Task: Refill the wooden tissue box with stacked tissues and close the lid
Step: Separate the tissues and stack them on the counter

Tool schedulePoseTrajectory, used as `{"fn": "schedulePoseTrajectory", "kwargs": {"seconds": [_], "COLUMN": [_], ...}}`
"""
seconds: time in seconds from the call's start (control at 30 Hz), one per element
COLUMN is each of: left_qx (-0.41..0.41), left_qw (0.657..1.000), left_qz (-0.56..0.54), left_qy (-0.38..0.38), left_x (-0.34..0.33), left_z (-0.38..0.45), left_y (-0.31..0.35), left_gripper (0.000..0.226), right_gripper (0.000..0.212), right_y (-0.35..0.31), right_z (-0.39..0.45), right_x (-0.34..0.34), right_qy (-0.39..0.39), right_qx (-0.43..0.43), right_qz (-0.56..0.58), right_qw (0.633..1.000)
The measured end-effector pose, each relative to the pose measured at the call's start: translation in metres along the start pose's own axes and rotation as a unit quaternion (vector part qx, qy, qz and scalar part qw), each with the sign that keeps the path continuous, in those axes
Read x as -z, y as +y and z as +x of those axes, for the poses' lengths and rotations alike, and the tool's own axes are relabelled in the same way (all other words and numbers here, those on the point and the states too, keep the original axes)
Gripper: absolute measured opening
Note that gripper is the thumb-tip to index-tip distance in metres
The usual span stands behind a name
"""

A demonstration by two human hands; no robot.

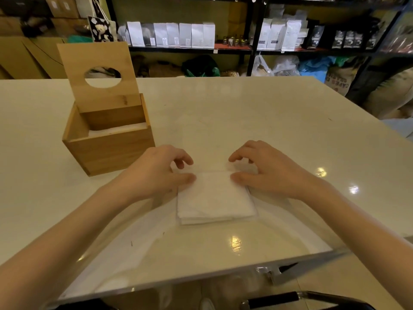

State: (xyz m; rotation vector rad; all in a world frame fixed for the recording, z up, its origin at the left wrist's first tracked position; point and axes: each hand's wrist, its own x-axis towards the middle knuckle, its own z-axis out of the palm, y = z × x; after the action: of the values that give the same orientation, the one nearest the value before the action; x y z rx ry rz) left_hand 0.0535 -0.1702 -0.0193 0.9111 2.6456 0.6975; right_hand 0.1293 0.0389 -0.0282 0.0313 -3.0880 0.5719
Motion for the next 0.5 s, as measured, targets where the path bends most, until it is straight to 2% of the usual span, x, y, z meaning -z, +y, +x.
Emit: {"fn": "schedulePoseTrajectory", "kwargs": {"seconds": [0.23, 0.33, 0.5], "left_qx": [-0.091, -0.112, -0.152], "left_qw": [0.987, 0.982, 0.975], "left_qz": [0.122, 0.15, 0.157], "left_qy": [-0.05, -0.019, 0.047], "left_x": [-0.005, -0.012, -0.019], "left_z": [0.001, -0.001, -0.007], "left_y": [-0.008, -0.01, -0.008], "left_gripper": [0.042, 0.043, 0.03], "right_gripper": [0.051, 0.056, 0.041], "right_y": [0.007, 0.008, 0.005], "right_z": [-0.004, -0.009, -0.014], "right_x": [-0.009, -0.014, -0.02], "right_qy": [-0.024, -0.007, 0.02], "right_qx": [0.082, 0.085, 0.108], "right_qz": [-0.08, -0.111, -0.098], "right_qw": [0.993, 0.99, 0.989]}}
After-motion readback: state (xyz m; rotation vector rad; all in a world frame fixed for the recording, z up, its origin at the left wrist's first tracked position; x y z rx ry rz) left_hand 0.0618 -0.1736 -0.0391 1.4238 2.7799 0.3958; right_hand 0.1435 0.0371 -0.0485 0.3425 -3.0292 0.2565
